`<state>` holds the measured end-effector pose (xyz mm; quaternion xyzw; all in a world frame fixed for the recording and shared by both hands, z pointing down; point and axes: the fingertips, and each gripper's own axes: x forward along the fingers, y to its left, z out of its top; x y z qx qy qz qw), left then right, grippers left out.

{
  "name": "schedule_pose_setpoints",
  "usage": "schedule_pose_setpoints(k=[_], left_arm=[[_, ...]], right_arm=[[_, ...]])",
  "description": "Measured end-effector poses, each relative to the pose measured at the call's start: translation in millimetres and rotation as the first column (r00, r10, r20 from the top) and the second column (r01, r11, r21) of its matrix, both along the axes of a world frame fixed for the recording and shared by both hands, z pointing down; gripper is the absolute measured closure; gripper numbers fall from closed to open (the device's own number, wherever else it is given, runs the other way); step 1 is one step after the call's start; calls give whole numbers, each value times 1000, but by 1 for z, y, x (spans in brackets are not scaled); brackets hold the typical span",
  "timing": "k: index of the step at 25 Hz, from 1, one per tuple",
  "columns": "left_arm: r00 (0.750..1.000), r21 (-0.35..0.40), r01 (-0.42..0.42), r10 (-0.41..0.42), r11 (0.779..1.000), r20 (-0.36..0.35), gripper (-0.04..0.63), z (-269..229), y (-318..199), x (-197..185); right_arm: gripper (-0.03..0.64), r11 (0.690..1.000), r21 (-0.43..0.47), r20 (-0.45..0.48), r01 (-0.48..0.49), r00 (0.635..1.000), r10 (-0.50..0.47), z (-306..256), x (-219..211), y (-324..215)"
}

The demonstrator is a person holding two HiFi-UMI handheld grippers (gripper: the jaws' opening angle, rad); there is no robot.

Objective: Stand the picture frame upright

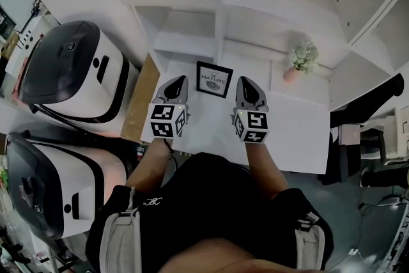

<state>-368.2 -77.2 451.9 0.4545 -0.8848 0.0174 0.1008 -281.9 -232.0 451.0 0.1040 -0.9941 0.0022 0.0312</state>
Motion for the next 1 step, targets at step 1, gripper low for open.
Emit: schedule_pose_setpoints(k=[1], left_arm=[[1000, -1, 0, 0, 1000, 1, 578, 0, 0, 0]], right_arm=[[617, 1000, 0, -2, 0, 1000, 0, 1, 0, 0]])
